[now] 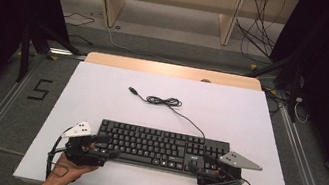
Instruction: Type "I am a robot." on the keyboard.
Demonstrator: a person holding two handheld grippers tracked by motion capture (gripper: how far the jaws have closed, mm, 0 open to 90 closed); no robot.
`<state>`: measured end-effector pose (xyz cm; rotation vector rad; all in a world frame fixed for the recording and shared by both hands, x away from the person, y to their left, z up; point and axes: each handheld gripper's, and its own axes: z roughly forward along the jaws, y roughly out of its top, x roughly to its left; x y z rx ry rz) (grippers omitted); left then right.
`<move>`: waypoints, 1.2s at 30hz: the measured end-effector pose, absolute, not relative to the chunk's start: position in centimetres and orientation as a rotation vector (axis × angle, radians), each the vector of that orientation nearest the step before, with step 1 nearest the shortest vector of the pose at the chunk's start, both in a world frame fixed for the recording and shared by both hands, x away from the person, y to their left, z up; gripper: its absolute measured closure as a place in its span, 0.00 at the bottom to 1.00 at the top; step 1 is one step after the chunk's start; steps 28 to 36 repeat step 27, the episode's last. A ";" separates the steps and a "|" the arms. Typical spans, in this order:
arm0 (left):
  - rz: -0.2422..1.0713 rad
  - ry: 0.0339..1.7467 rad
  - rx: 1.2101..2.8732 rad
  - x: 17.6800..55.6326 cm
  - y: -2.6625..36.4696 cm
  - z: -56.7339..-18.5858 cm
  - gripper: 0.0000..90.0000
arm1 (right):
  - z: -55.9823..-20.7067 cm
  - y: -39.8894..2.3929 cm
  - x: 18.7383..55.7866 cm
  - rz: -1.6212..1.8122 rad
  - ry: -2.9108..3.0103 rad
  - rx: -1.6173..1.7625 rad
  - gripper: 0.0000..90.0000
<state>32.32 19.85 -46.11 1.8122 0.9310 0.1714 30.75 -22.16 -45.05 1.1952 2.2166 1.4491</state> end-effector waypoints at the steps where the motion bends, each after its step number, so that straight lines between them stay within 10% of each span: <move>1: 0.173 0.929 1.818 32.3 19.9 -46.1 0.28 | -45.1 -22.2 30.7 1.449 2.215 1.202 0.36; 36: 0.188 0.942 1.810 32.2 20.1 -46.2 0.27 | -45.1 -22.2 30.6 1.454 2.204 1.201 0.35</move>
